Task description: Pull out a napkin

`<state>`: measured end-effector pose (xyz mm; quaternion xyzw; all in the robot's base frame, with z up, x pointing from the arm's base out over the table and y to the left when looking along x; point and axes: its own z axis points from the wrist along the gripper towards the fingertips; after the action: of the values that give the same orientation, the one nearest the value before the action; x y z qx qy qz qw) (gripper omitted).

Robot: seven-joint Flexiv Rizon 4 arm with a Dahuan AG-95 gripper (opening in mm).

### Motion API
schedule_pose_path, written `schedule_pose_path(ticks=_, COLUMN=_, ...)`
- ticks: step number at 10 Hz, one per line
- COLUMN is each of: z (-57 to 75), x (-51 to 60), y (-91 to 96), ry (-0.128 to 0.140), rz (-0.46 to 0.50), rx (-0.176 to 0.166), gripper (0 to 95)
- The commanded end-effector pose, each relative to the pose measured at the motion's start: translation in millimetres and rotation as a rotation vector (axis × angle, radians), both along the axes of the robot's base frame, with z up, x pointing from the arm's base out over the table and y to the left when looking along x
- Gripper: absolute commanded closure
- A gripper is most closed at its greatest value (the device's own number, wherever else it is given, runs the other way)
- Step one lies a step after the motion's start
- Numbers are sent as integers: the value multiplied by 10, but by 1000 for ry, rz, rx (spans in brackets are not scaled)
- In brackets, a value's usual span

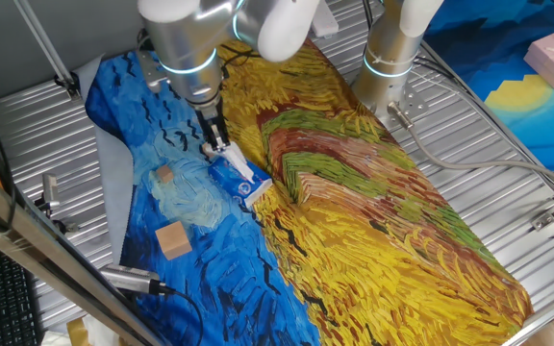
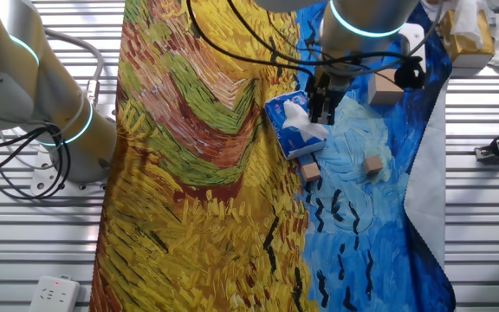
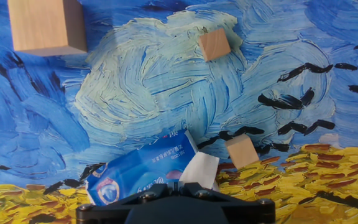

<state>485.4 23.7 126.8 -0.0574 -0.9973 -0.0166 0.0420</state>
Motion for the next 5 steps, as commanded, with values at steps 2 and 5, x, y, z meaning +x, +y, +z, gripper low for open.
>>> schedule_pose_path(ticks=2, z=88, x=-2, y=5, ry=7, rz=-2, rx=4, gripper=950)
schedule_pose_path(ticks=5, z=229, x=-20, y=9, ry=14, rz=-4, rx=9, gripper=950)
